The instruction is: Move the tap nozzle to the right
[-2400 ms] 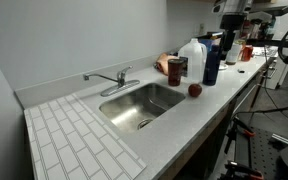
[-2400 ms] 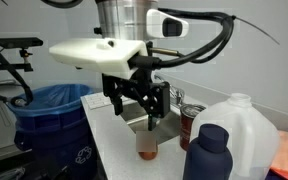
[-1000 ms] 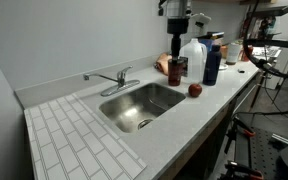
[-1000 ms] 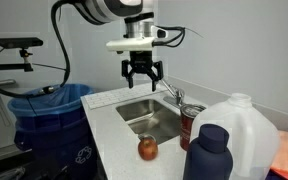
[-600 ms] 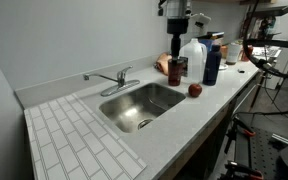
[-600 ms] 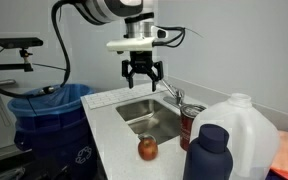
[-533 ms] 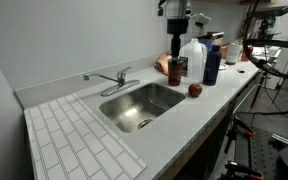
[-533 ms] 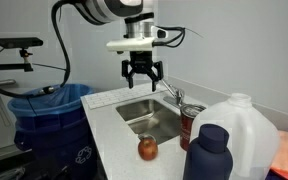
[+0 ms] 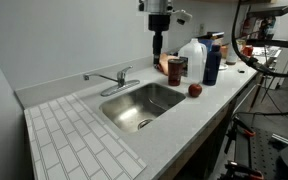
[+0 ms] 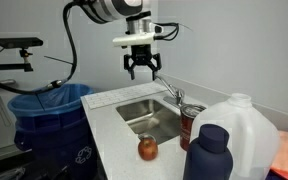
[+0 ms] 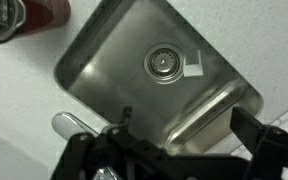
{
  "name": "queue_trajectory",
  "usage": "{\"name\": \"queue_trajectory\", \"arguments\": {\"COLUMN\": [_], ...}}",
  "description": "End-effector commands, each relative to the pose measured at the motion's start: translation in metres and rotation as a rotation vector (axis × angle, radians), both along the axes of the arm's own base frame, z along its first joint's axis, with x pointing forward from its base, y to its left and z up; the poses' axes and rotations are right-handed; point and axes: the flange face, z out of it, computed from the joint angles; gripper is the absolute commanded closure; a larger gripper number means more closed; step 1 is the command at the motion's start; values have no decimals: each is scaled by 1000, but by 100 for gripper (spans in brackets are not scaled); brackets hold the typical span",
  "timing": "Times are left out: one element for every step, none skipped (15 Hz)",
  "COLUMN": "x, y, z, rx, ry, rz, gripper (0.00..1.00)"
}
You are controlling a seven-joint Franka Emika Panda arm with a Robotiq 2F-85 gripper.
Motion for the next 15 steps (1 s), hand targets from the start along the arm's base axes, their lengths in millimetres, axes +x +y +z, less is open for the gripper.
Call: {"name": "queue_trajectory", "arguments": {"x": [51,61,73,84,95,106,116,125,134,142,150,158,166,173,180], "y": [19,24,32,37,42,48,54,60,66,71,75,78,82,87,91], "z": [-1,-4,-2,-3,-1,-1,1,2,3,2,0,-3,-9,-14,-19], "rx": [-3,1,7,12,18,25,32,41,48,55,60,80,92,108,122], "ry": [-33,-43,-54,-65,-81,-94,-107,-122,-139,-151,-163,-174,-188,-206,-220], "rz": [59,66,73,79,82,86,92,98,104,108,108,108,109,108,109], "gripper": [0,0,0,0,0,0,0,0,0,0,0,0,0,0,0]}}
